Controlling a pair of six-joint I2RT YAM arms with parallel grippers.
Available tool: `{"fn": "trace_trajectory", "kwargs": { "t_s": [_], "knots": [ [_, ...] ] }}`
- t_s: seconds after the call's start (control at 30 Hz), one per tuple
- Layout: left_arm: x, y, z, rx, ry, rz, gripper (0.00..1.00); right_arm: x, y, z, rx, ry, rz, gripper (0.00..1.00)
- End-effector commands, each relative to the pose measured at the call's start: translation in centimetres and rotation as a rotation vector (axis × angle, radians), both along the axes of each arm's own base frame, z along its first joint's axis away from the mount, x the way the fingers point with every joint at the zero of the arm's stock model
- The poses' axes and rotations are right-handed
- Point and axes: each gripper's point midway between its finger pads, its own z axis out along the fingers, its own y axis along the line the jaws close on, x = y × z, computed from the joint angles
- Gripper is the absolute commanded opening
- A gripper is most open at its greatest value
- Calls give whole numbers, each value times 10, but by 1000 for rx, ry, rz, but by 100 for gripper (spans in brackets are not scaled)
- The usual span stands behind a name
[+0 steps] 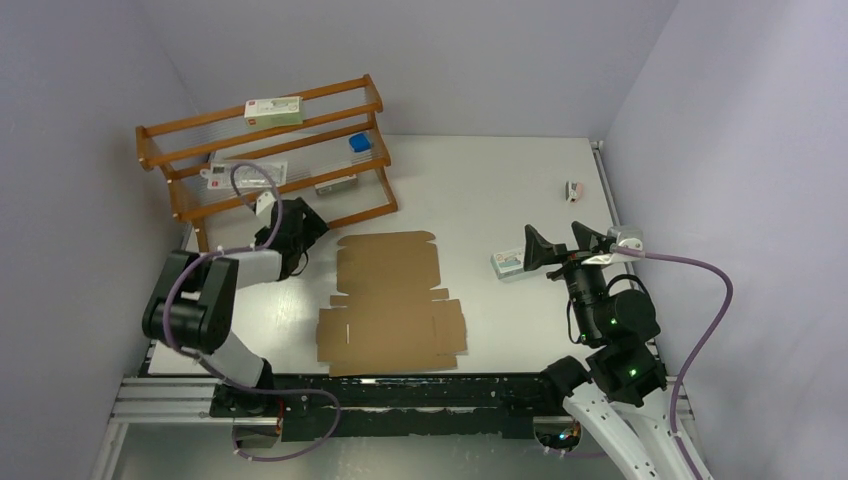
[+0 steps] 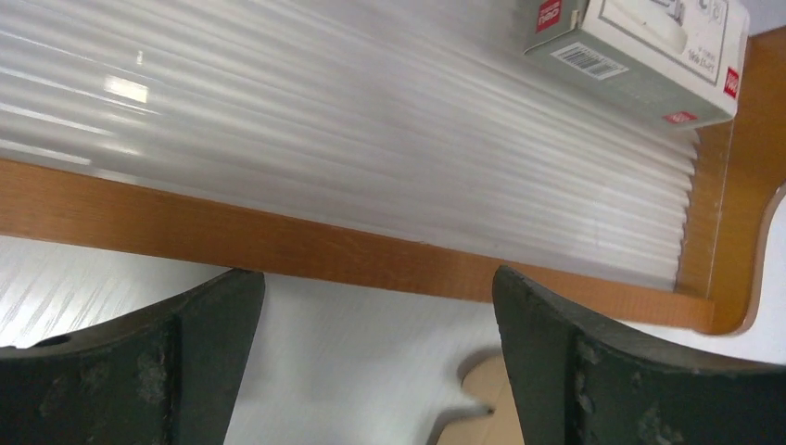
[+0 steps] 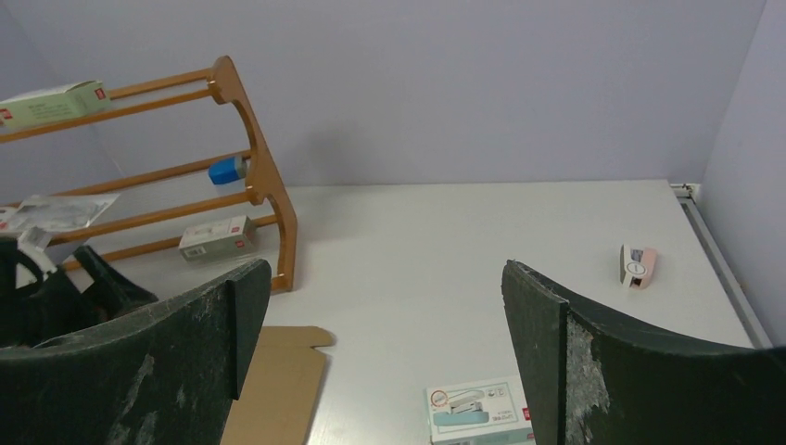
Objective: Fold the paper box
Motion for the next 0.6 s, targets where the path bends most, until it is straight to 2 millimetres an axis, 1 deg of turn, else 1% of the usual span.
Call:
{"fn": "trace_trajectory", "kwargs": {
  "t_s": [0.0, 0.07, 0.2, 0.37, 0.57],
  "knots": [
    [55, 3, 27, 56, -103, -29, 98, 0, 0, 2, -5, -12, -6, 100],
    [71, 3, 21, 78, -87, -50, 98, 0, 0, 2, -8, -12, -4, 100],
    [103, 2, 23, 102, -86, -82, 98, 2, 0, 0, -12, -1, -9, 100],
    [129, -1, 24, 130, -95, -125, 98, 2, 1, -1, -18, 8, -6, 100],
    [156, -10, 17, 172, -77, -217, 98, 2, 2, -2, -20, 10, 1, 100]
  ]
}}
